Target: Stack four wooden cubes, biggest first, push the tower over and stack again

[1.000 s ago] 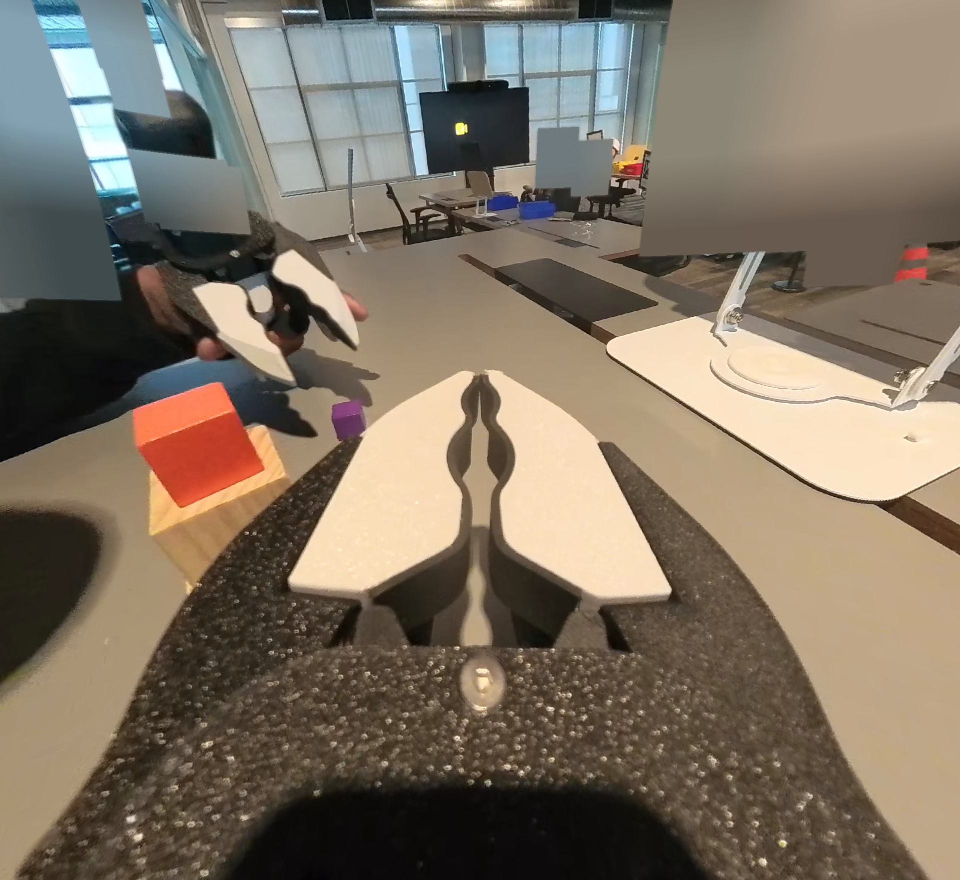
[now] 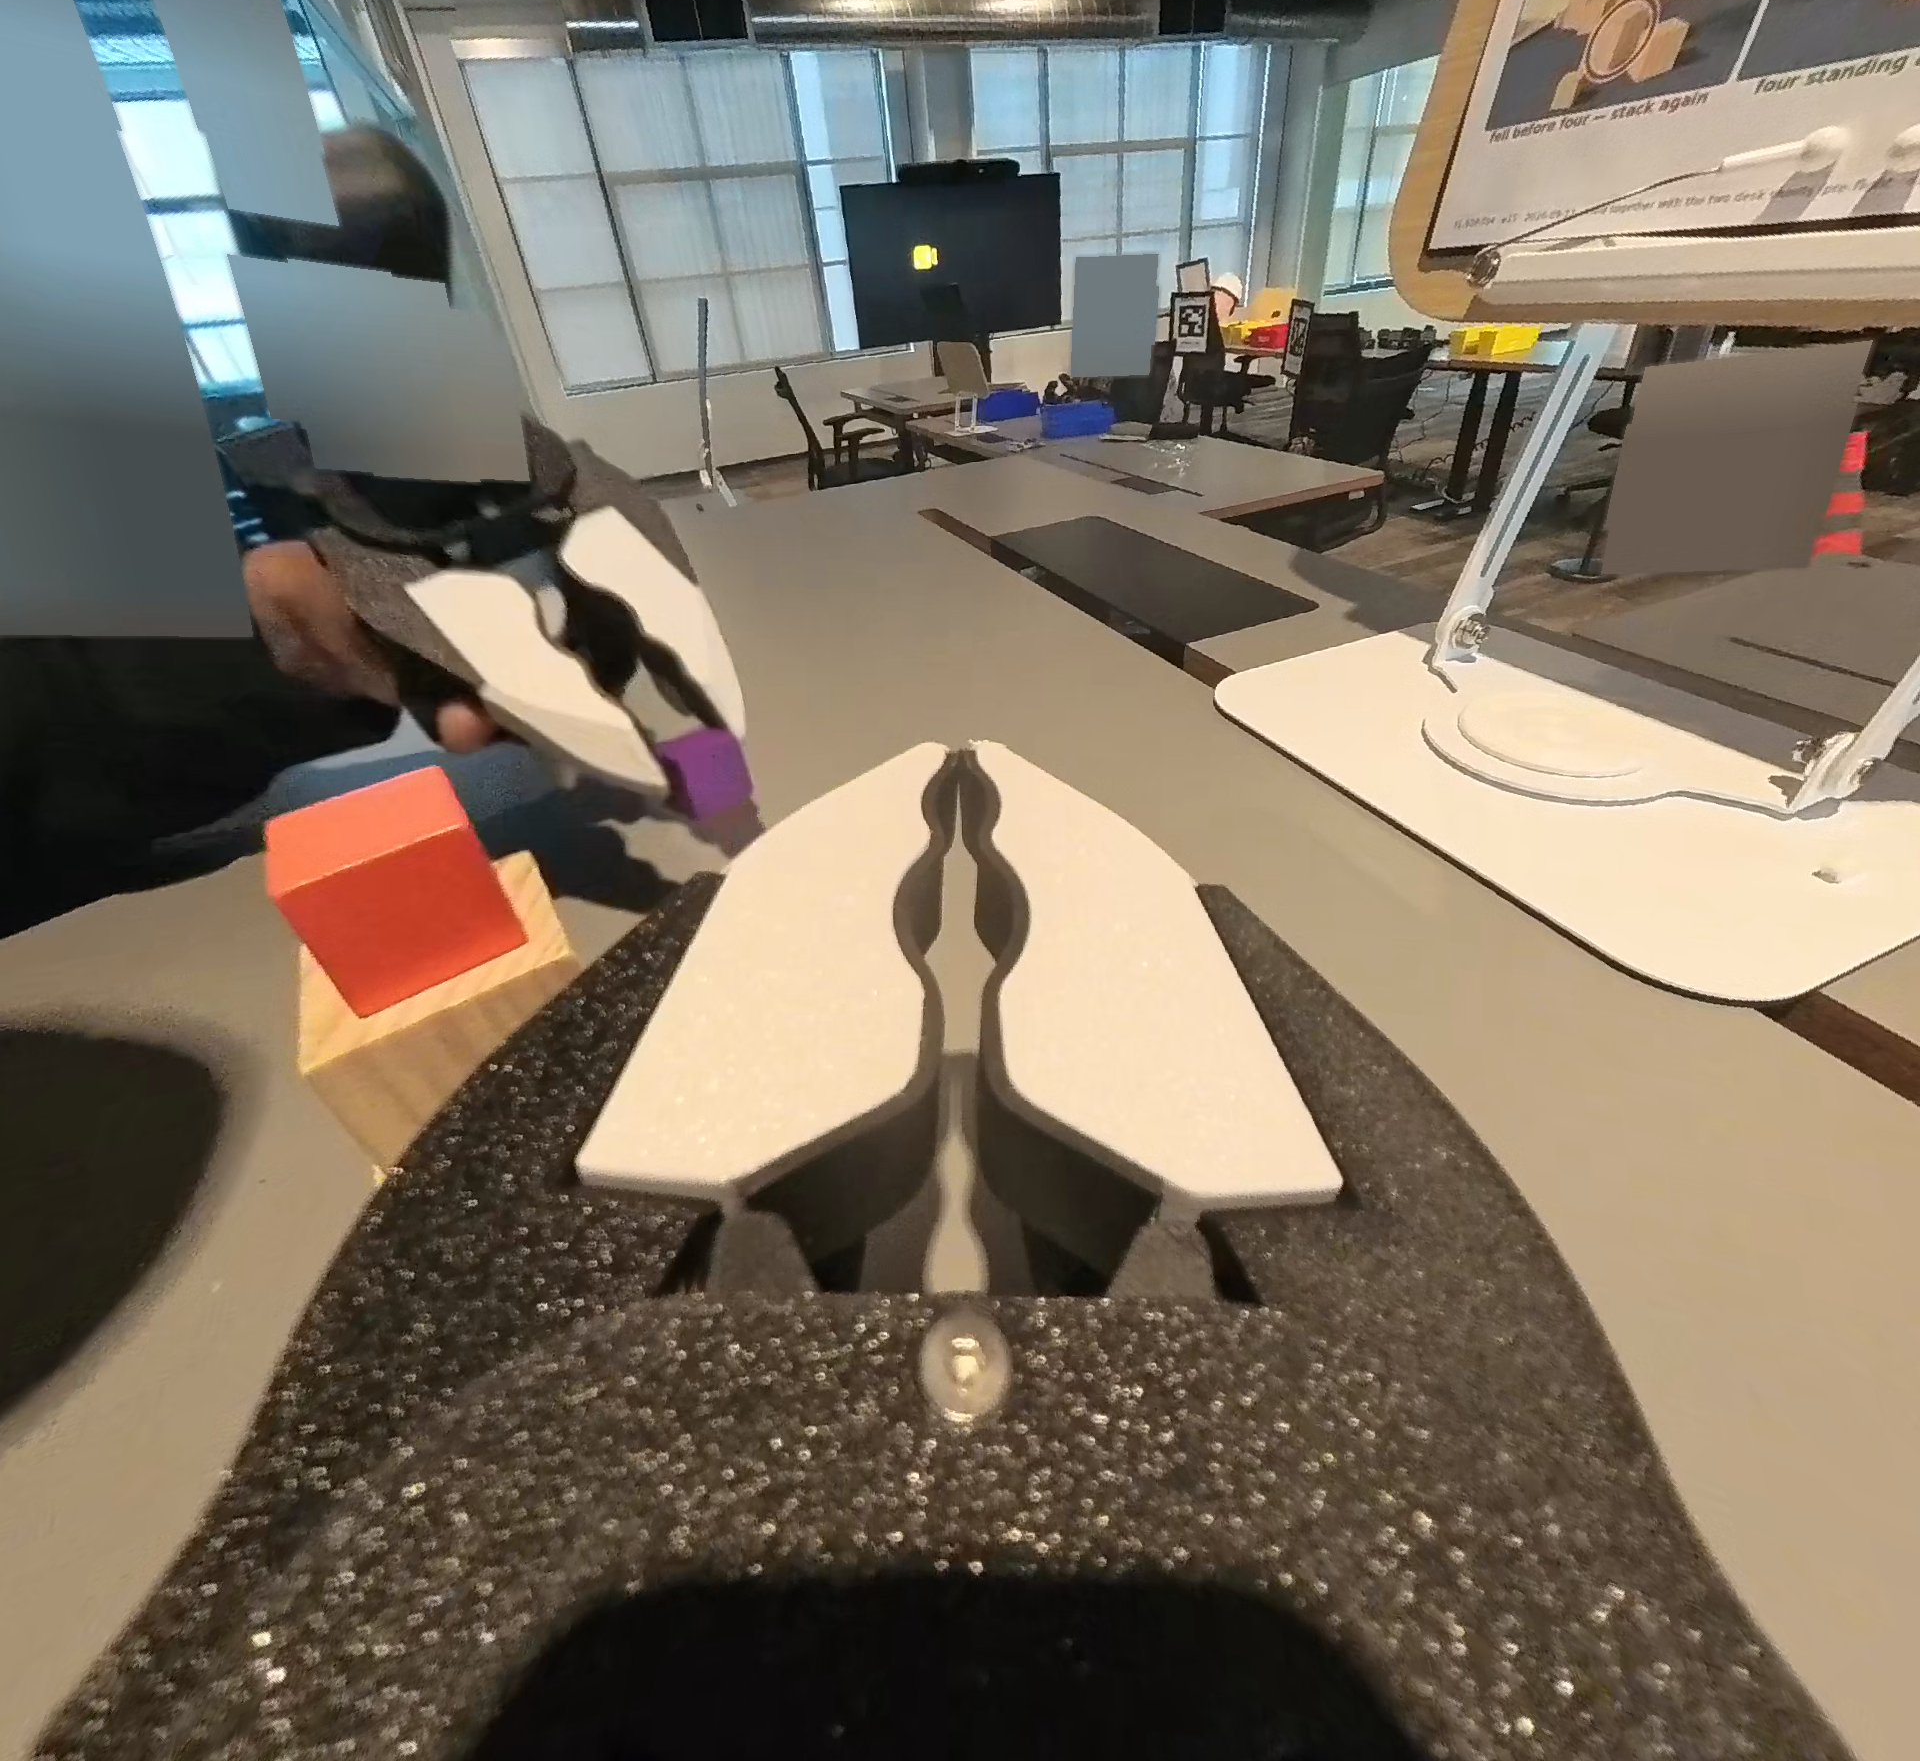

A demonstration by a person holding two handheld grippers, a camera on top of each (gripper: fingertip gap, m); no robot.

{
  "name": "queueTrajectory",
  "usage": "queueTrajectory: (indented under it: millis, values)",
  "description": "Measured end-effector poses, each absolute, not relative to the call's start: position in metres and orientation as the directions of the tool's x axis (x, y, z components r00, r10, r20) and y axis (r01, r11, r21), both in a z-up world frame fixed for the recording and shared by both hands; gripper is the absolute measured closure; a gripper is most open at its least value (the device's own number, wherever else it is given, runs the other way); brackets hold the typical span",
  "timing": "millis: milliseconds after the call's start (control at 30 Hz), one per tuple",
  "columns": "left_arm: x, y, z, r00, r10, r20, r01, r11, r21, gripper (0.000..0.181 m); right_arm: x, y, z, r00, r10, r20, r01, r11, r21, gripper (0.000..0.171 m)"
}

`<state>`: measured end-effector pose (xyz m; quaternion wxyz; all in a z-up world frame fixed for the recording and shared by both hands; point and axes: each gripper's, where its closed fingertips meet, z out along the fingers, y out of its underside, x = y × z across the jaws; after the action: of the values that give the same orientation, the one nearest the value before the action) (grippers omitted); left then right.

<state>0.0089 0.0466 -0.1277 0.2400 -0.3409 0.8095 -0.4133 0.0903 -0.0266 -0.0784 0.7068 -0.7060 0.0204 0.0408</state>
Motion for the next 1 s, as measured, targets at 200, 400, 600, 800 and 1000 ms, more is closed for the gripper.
queueTrajectory:
  millis: [200,400,600,800,1000]
  values:
    - [0.009,0.003,-0.076,-0.638,-0.766,-0.078,-0.316,0.353,-0.881,0.160,0.091,-0.027,-0.078,0.996,0.025,-0.083,-0.083,0.002,-0.997,0.171]
    - [0.012,-0.038,-0.040,-0.713,-0.701,-0.022,-0.316,0.350,-0.882,0.160,0.091,-0.028,-0.077,0.996,0.024,-0.086,-0.086,0.010,-0.996,0.171]
    - [0.010,-0.064,-0.035,-0.766,-0.640,-0.061,-0.341,0.485,-0.805,0.160,0.092,-0.028,-0.077,0.996,0.025,-0.090,-0.090,0.012,-0.996,0.171]
    - [0.002,-0.063,-0.041,-0.766,-0.639,-0.074,-0.371,0.533,-0.760,0.160,0.092,-0.028,-0.077,0.995,0.025,-0.095,-0.095,0.013,-0.995,0.171]
    - [0.000,-0.061,-0.053,-0.782,-0.622,-0.047,-0.395,0.552,-0.734,0.160,0.092,-0.028,-0.077,0.995,0.025,-0.095,-0.095,0.013,-0.995,0.171]
